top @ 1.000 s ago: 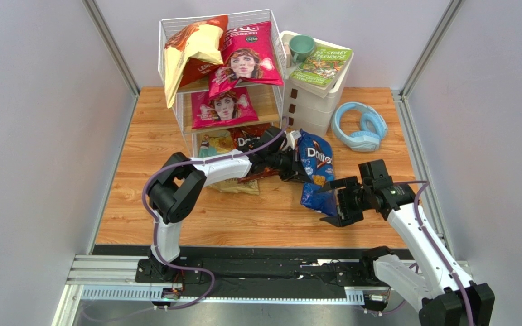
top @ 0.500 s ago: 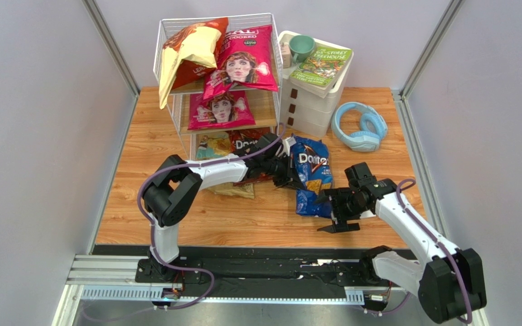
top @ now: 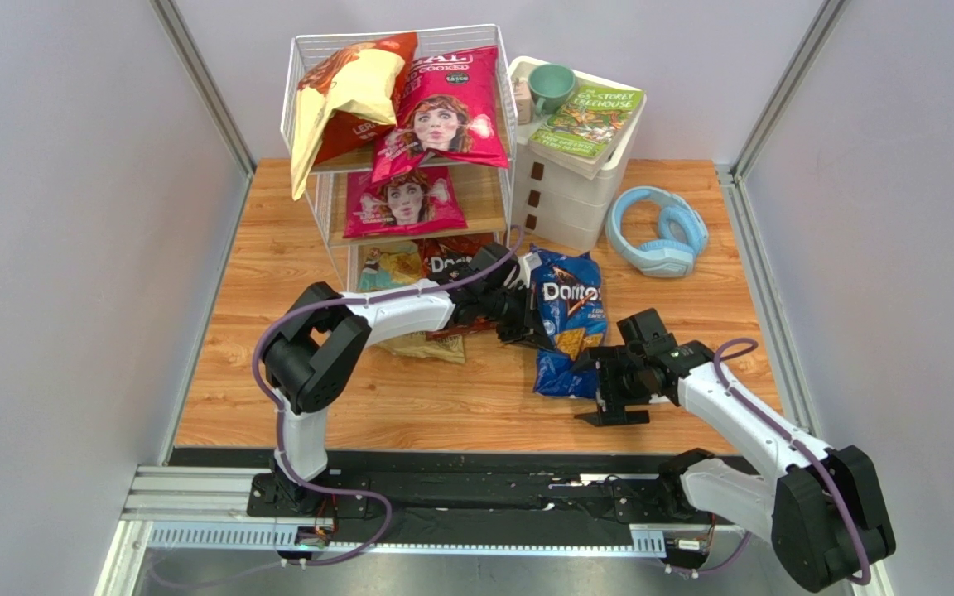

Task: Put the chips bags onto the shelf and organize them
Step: Pick up the potato chip from the center of the board.

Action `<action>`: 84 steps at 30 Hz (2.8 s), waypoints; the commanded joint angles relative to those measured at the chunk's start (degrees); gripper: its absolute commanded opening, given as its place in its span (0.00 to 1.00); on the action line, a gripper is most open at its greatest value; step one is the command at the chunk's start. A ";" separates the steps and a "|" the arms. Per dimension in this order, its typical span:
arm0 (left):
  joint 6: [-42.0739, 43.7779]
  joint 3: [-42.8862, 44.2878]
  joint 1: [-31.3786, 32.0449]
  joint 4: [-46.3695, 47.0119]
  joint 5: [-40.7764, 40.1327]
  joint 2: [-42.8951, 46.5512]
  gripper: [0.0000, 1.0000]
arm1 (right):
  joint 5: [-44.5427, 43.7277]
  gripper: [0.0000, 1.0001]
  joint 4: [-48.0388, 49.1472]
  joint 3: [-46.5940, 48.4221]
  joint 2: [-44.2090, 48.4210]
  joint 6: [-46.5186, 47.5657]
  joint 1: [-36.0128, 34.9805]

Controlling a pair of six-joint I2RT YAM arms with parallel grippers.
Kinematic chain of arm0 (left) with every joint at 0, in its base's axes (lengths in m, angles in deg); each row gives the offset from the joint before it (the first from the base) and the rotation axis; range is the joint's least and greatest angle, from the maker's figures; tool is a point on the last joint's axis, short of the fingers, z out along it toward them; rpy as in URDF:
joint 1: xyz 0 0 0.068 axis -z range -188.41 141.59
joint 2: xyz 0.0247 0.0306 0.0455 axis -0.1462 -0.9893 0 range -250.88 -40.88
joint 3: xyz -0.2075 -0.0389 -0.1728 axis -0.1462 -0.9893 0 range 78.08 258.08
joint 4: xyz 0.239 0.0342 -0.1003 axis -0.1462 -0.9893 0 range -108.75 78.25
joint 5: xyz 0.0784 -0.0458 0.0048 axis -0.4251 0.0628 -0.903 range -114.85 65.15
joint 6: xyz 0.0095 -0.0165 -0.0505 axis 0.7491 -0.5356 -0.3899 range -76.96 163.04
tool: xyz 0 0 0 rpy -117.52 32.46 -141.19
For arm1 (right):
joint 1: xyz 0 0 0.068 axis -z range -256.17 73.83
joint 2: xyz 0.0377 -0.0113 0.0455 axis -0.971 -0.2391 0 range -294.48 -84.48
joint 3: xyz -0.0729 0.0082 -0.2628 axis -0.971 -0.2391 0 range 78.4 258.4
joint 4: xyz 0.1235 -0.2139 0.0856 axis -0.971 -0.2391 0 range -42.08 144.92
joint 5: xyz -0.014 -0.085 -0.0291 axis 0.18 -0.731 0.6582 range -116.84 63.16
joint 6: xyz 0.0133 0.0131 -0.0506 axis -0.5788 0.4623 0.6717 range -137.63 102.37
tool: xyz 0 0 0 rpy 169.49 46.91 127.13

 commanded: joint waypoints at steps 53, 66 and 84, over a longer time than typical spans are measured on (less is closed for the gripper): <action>17.32 5.10 -0.59 -19.12 0.01 9.67 0.63 | -9.51 0.00 -6.89 0.88 11.73 16.35 -4.02; 11.51 -2.02 3.99 -7.59 2.04 4.05 0.66 | -4.49 0.00 -6.89 2.73 14.46 16.36 -3.93; -3.77 -4.75 6.71 16.83 10.92 -3.16 0.23 | -1.94 0.00 -4.25 1.85 16.13 14.86 -3.93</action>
